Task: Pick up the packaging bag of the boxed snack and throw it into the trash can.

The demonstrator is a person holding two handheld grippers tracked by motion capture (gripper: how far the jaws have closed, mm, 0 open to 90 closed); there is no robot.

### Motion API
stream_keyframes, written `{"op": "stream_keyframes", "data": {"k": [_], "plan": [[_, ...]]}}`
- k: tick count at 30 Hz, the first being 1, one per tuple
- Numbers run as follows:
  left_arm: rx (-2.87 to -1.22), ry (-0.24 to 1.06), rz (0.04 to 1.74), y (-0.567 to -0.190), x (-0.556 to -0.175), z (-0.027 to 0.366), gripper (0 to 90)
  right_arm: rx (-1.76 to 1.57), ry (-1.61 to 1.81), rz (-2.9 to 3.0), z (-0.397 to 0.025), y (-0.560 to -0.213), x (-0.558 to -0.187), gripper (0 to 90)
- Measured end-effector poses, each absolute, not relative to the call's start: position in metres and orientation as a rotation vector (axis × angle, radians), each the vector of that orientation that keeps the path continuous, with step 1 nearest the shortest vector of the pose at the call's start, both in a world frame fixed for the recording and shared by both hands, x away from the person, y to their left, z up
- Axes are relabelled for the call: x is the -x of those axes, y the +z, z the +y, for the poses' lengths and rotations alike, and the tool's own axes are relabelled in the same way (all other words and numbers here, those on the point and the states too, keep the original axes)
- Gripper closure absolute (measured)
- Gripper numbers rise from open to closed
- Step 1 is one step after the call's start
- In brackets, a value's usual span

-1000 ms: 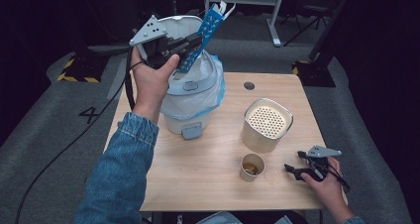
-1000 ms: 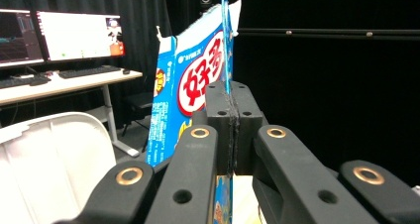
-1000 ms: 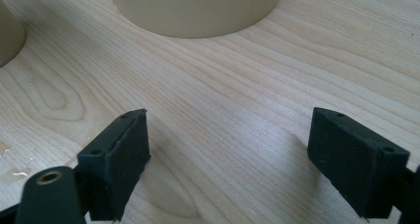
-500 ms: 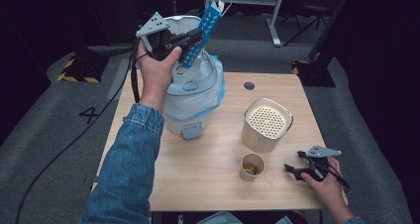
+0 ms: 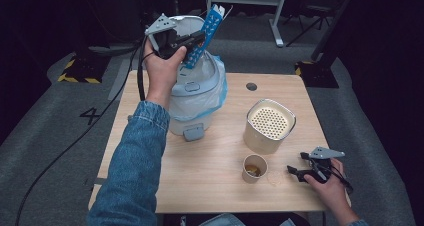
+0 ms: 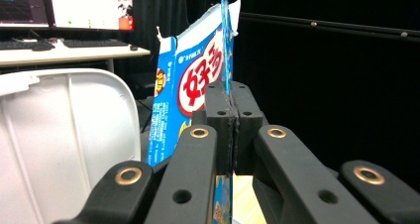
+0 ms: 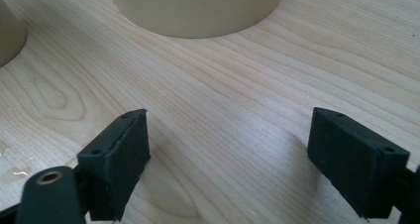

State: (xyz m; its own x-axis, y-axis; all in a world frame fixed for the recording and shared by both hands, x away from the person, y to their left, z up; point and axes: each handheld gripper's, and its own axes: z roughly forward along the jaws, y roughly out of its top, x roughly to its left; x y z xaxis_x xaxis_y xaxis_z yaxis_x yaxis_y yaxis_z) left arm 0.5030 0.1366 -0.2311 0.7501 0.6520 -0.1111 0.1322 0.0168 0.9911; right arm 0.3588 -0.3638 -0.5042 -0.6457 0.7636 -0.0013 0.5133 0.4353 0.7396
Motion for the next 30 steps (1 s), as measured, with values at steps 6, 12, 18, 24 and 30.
{"op": "stream_keyframes", "data": {"k": [6, 12, 18, 24, 30], "plan": [[-1.555, 0.458, 0.682, -0.236, -0.508, 0.134, 88.7, -1.092, 1.041, 2.357, -0.364, -0.504, -0.359, 16.9], [-1.571, 0.458, 0.690, -0.237, -0.509, 0.135, 88.2, -1.093, 1.041, 2.356, -0.364, -0.504, -0.359, 17.0], [-1.578, 0.459, 0.701, -0.239, -0.508, 0.138, 87.7, -1.092, 1.041, 2.357, -0.364, -0.504, -0.359, 16.9], [-1.613, 0.461, 0.712, -0.242, -0.508, 0.141, 87.9, -1.093, 1.041, 2.357, -0.364, -0.504, -0.359, 16.9], [-1.612, 0.457, 0.727, -0.246, -0.509, 0.140, 84.5, -1.093, 1.041, 2.357, -0.364, -0.504, -0.359, 16.9]]}}
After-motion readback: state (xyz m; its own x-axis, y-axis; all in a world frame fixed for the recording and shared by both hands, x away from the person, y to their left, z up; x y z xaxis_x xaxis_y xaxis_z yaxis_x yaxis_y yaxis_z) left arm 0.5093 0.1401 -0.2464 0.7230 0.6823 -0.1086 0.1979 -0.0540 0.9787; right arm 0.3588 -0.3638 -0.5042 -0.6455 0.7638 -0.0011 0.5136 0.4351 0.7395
